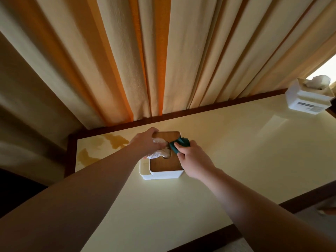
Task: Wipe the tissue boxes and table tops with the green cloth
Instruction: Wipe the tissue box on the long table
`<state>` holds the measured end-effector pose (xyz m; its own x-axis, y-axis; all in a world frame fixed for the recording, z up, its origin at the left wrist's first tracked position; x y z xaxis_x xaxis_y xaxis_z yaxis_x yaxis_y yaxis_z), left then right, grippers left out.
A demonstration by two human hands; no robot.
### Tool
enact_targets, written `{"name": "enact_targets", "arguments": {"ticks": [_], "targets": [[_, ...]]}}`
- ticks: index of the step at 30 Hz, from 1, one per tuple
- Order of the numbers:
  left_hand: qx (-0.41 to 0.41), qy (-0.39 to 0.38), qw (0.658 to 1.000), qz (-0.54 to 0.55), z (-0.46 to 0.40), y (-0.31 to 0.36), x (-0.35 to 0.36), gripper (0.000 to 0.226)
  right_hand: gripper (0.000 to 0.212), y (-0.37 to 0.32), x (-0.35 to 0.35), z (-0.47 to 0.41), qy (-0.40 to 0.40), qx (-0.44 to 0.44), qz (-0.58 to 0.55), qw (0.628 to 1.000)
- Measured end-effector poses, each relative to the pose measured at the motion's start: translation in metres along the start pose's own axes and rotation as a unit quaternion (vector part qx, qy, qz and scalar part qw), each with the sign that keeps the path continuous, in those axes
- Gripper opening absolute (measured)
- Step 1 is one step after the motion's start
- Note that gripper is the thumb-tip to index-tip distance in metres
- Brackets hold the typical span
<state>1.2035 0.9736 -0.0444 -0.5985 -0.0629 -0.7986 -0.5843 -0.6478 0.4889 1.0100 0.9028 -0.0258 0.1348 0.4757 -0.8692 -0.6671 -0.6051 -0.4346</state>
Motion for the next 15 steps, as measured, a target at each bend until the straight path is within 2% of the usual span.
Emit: {"name": "enact_targets", "arguments": {"ticks": [7, 15], "targets": [[0.008, 0.001, 1.0, -0.001, 0.001, 0.001, -0.001, 0.068, 0.047, 0.0, 0.015, 0.066, -0.007, 0.009, -0.008, 1.0], [-0.003, -0.007, 1.0, -0.002, 0.0, 0.0, 0.0, 0.07, 0.048, -0.01, -0.008, -0.015, 0.015, 0.039, 0.032, 0.999]]}}
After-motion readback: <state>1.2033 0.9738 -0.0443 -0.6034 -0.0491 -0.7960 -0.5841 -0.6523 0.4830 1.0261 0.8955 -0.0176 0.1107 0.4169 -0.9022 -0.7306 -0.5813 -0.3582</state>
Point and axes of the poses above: each hand's wrist, its own z-axis away from the middle knuckle, its own x-axis out of the palm, y = z × x, the point moved 8 cm from there along -z, towards the middle knuckle
